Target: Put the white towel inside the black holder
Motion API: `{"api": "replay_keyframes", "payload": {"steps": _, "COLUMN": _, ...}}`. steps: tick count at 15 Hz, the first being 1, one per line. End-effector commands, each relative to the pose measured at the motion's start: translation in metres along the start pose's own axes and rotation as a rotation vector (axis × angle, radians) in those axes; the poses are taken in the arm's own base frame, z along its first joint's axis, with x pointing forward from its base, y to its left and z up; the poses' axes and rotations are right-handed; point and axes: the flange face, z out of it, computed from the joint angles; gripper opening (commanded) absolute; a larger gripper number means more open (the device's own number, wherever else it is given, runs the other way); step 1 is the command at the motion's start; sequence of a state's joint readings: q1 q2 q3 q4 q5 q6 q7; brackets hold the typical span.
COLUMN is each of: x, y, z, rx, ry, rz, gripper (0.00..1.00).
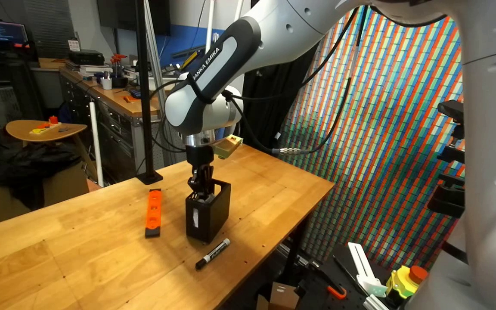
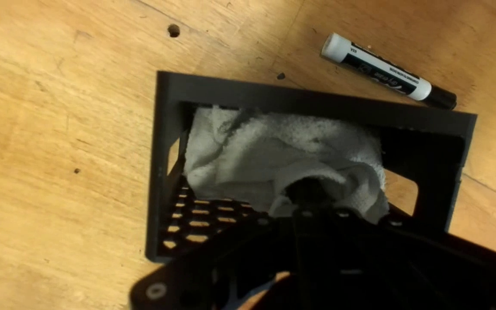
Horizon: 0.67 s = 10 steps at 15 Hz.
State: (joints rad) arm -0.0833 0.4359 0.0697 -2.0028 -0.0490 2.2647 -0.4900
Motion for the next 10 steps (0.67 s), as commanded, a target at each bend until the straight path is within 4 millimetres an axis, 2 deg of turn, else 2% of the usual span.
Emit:
{"api": "replay_keyframes", "payload": {"steps": 1, "x": -0.0049, "y": 0.0086, "z": 0.0012, "rx": 0.005, "ry": 0.001, "rz": 0.01, "gripper": 0.0}}
{"api": "replay_keyframes", "payload": {"steps": 6, "x": -0.0061, "y": 0.0085, "z": 0.0031, "rx": 0.012, "ry": 0.007, "rz": 0.018, "gripper": 0.0}}
{"api": "replay_keyframes", "payload": {"steps": 10, "x": -0.006, "y": 0.0075, "z": -0.0063, "rx": 0.007, "ry": 0.03, "rz": 0.022, "gripper": 0.0}}
